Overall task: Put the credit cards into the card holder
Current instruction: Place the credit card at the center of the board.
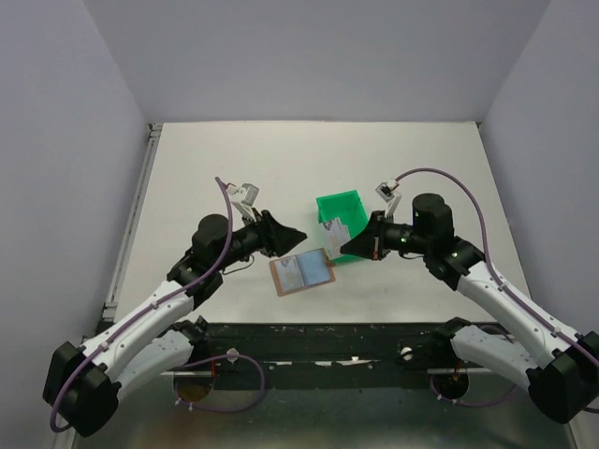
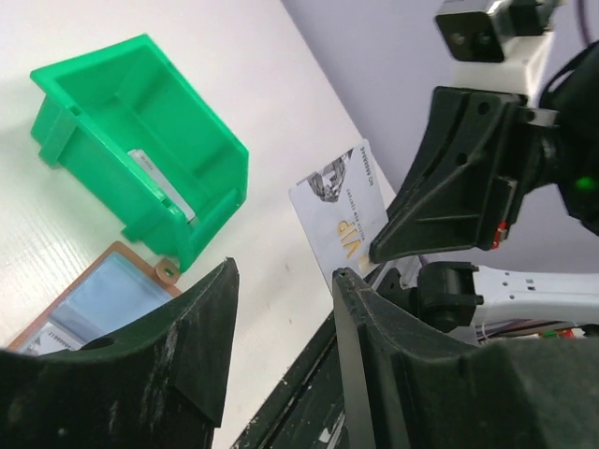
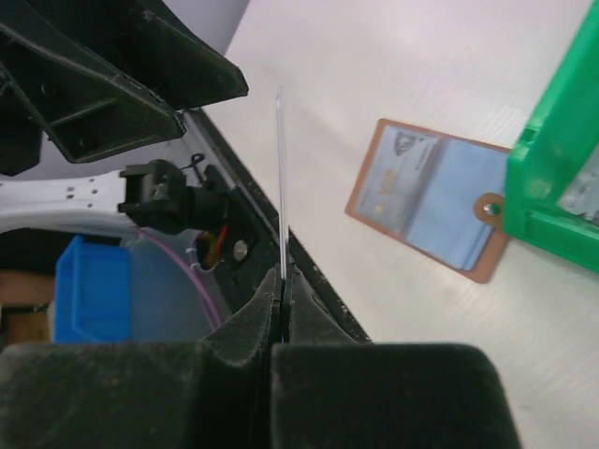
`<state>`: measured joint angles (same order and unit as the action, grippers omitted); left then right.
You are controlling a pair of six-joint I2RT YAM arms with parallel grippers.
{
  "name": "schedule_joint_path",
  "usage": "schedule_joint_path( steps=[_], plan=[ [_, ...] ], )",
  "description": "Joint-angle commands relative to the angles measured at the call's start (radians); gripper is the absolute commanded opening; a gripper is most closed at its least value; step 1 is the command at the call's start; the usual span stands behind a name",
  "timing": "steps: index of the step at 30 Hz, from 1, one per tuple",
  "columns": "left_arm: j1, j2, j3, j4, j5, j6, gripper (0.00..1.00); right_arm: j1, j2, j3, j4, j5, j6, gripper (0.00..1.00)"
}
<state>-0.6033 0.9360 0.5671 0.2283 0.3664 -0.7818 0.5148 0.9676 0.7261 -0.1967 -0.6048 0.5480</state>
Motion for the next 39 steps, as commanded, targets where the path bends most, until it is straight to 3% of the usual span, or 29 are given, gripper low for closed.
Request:
schedule_joint_path(
  steps=[1, 7, 16, 34, 39],
  plan=[
    [-0.004, -0.143, -0.058, -0.004, -0.026, -0.034, 0.57, -0.004, -0.017, -0.048, 0.224, -0.214, 0.153, 0.0],
    [-0.012, -0.226, -0.101, 0.037, -0.003, -0.063, 0.59, -0.004, 0.003, -0.129, 0.5, -0.319, 0.355, 0.0],
    [-0.036, -0.201, -0.113, 0.109, -0.001, -0.096, 0.59, -0.004, 0.068, -0.177, 0.767, -0.383, 0.529, 0.0],
    [-0.141, -0.085, -0.092, 0.298, -0.034, -0.137, 0.6, -0.002, 0.125, -0.177, 0.757, -0.42, 0.533, 0.0],
    [-0.171, -0.055, -0.069, 0.319, -0.055, -0.131, 0.6, -0.004, 0.122, -0.174, 0.682, -0.403, 0.491, 0.0]
  ],
)
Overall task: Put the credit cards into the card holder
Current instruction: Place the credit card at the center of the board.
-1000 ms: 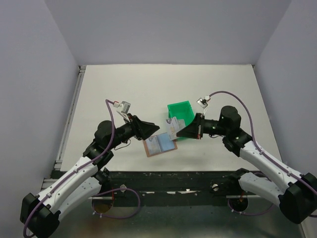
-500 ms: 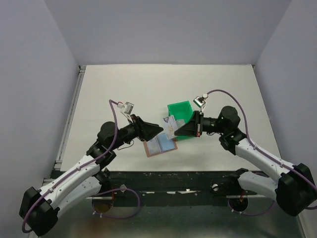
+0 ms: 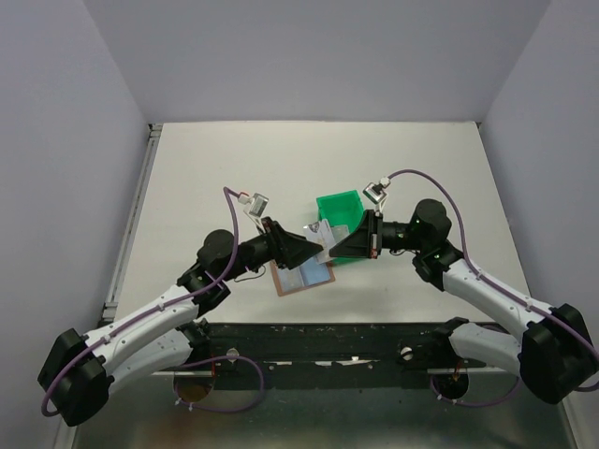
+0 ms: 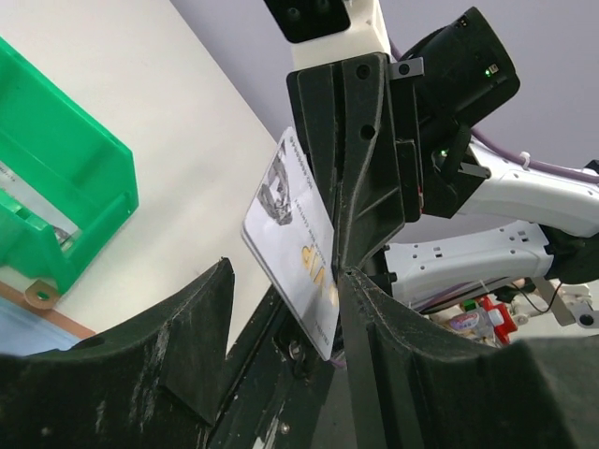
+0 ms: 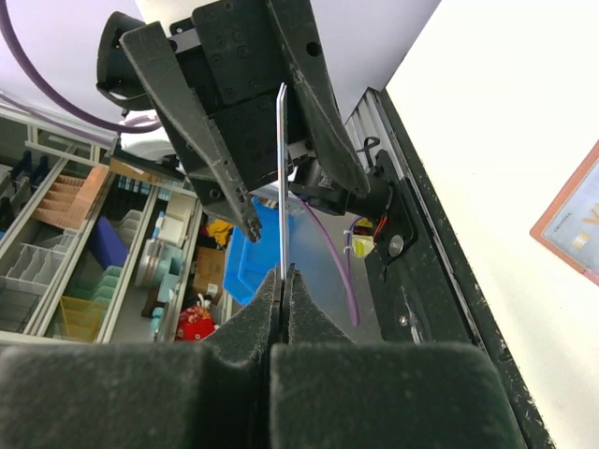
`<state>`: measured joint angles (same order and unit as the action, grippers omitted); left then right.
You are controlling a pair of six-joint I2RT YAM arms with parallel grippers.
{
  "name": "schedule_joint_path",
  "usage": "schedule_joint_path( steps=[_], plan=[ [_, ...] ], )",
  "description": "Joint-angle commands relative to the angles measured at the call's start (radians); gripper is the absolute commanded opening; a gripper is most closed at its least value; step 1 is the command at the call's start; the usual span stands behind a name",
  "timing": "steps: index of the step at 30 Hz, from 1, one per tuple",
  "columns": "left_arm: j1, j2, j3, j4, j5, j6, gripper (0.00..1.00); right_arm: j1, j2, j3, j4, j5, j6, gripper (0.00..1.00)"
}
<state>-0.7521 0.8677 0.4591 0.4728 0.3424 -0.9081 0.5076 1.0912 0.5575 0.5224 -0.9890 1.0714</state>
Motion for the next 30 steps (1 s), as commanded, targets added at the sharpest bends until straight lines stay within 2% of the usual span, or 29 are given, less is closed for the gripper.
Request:
schedule_joint_path(
  steps=[1, 5, 11, 15, 17, 21, 24, 27, 30],
  plan=[
    [-0.024, 0.016, 0.042, 0.075, -0.034, -0.002, 0.6, 0.005, -0.002, -0.005, -0.038, -0.019, -0.034, 0.01],
    [-0.033, 0.028, 0.039, 0.108, -0.039, -0.014, 0.55, 0.003, 0.006, -0.011, -0.022, -0.023, -0.027, 0.0],
    [-0.044, 0.033, 0.036, 0.122, -0.036, -0.029, 0.32, 0.003, 0.018, -0.007, -0.047, -0.011, -0.045, 0.0],
    [-0.049, 0.025, 0.016, 0.119, -0.04, -0.051, 0.2, 0.003, 0.026, -0.002, -0.048, -0.01, -0.05, 0.01],
    [-0.049, 0.019, 0.012, 0.11, -0.048, -0.069, 0.14, 0.003, 0.024, 0.001, -0.055, -0.011, -0.053, 0.06],
    [-0.05, 0.007, 0.004, 0.043, -0.077, -0.115, 0.01, 0.003, -0.002, 0.03, -0.145, -0.002, -0.112, 0.29],
    [-0.049, -0.009, -0.01, 0.009, -0.1, -0.173, 0.0, 0.003, -0.033, 0.064, -0.28, 0.029, -0.192, 0.42],
    [-0.047, -0.024, -0.031, 0.003, -0.117, -0.234, 0.0, 0.003, -0.066, 0.093, -0.39, 0.064, -0.258, 0.47],
    [-0.035, -0.032, -0.063, -0.013, -0.129, -0.323, 0.0, 0.003, -0.105, 0.102, -0.432, 0.081, -0.28, 0.49]
  ],
)
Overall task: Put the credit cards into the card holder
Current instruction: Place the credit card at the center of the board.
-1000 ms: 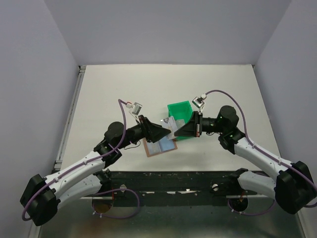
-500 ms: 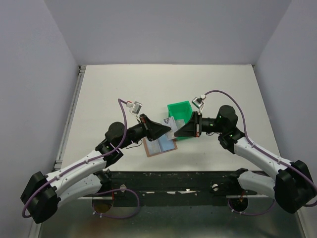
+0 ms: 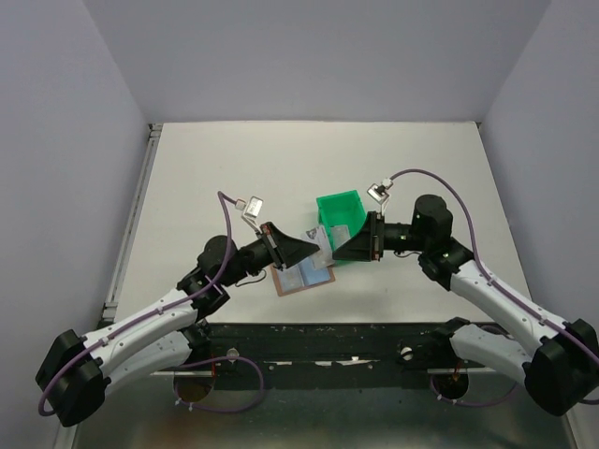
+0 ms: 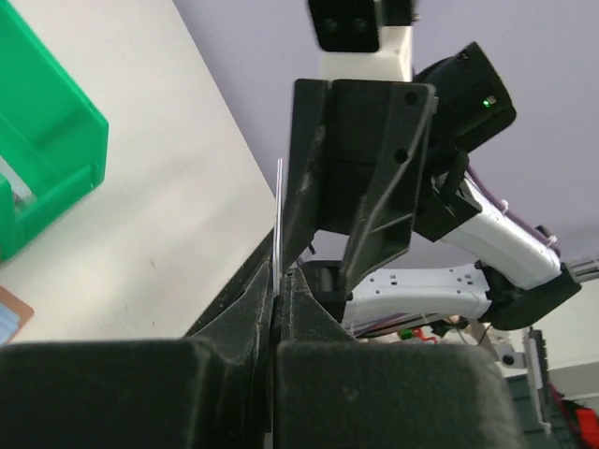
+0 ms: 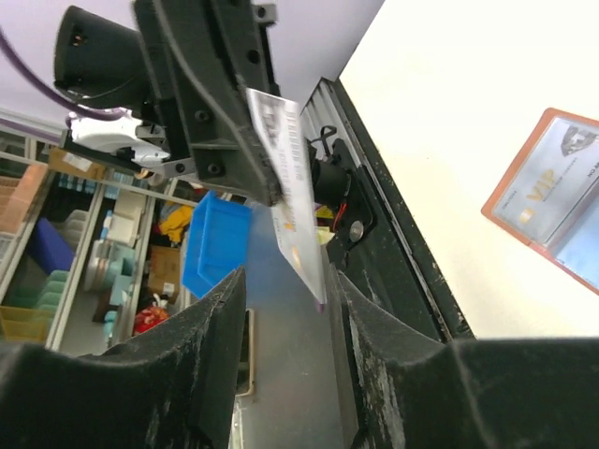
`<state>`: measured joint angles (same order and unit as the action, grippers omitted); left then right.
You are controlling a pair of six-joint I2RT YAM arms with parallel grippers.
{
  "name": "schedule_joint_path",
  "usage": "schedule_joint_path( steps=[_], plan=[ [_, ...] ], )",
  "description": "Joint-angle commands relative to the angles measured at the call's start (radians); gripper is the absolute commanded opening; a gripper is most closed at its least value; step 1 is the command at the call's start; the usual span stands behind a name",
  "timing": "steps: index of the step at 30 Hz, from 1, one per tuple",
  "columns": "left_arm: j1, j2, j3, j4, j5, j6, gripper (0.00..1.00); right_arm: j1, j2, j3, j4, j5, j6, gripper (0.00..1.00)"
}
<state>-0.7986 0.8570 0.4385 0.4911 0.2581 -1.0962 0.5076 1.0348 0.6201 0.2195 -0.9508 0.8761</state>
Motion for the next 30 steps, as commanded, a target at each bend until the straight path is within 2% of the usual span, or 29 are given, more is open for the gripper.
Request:
schedule_joint_path(
  steps=[1, 4, 6, 10, 14, 21, 30],
  plan=[
    [0.016, -0.024, -0.055, -0.028, -0.046, -0.168, 0.0, 0.003, -0.059, 0.043, -0.14, 0.049, -0.089, 0.5],
    [0.025, -0.018, -0.086, -0.011, -0.045, -0.241, 0.0, 0.003, -0.079, 0.059, -0.19, 0.073, -0.124, 0.5],
    [0.027, -0.004, -0.102, 0.033, -0.04, -0.292, 0.0, 0.003, -0.078, 0.091, -0.287, 0.115, -0.167, 0.51],
    [0.027, 0.042, -0.155, 0.179, -0.028, -0.385, 0.0, 0.002, -0.062, 0.142, -0.442, 0.201, -0.218, 0.51],
    [0.027, 0.097, -0.173, 0.295, -0.011, -0.413, 0.01, 0.005, -0.05, 0.164, -0.505, 0.251, -0.232, 0.51],
    [0.027, 0.171, -0.184, 0.425, 0.006, -0.435, 0.09, 0.008, -0.016, 0.168, -0.519, 0.256, -0.23, 0.56],
    [0.027, 0.209, -0.176, 0.468, 0.033, -0.429, 0.09, 0.025, 0.025, 0.173, -0.457, 0.236, -0.197, 0.59]
  ],
)
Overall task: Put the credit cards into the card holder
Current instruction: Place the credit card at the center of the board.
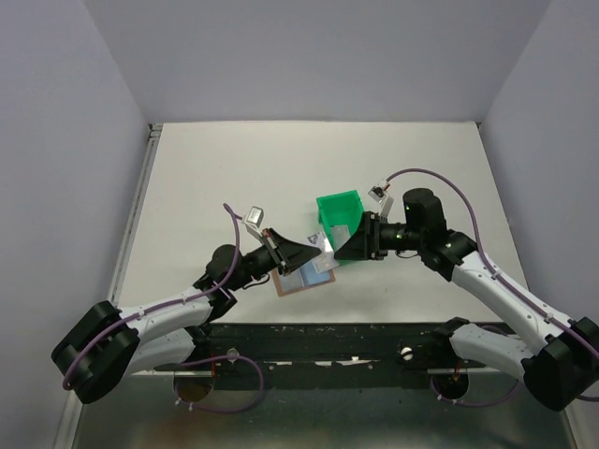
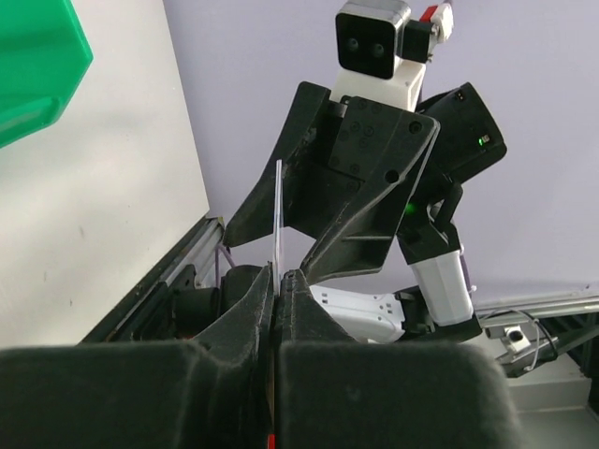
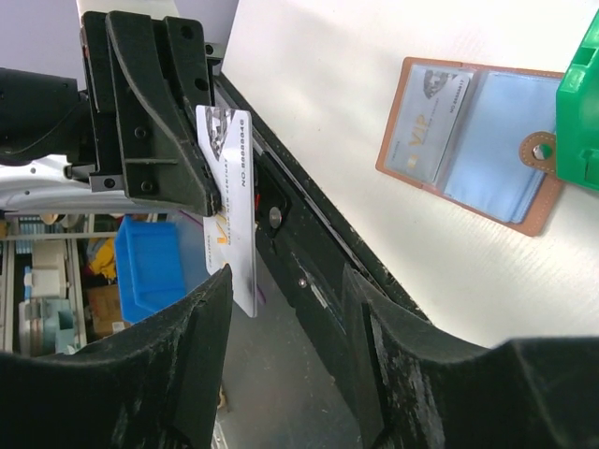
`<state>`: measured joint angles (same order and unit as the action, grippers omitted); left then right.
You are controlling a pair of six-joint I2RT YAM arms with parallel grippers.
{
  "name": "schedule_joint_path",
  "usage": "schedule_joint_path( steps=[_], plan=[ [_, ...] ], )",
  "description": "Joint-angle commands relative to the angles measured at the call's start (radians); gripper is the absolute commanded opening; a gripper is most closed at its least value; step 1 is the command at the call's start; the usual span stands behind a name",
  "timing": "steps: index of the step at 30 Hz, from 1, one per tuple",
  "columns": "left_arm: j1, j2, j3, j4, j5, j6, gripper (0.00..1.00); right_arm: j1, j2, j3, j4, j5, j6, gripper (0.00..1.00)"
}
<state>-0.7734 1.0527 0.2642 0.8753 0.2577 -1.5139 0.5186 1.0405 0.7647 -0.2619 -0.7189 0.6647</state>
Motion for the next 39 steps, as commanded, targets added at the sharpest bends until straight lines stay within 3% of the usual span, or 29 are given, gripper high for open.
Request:
schedule_joint_path(
  steps=[1, 21, 33, 39],
  plan=[
    [0.002, 0.018, 0.0, 0.083, 0.037, -0.011, 0.09, 0.017, 0.024, 0.03, 0.029, 0.004, 0.016, 0.59],
    [-0.004, 0.076, 0.004, 0.146, 0.058, -0.014, 0.16, 0.052, 0.082, 0.058, 0.072, -0.004, 0.041, 0.59],
    [-0.007, 0.073, 0.001, 0.151, 0.054, -0.012, 0.2, 0.063, 0.092, 0.058, 0.078, 0.009, 0.044, 0.41],
    [-0.007, 0.073, 0.001, 0.156, 0.055, -0.012, 0.21, 0.064, 0.082, 0.067, 0.04, 0.041, 0.024, 0.38]
  ],
)
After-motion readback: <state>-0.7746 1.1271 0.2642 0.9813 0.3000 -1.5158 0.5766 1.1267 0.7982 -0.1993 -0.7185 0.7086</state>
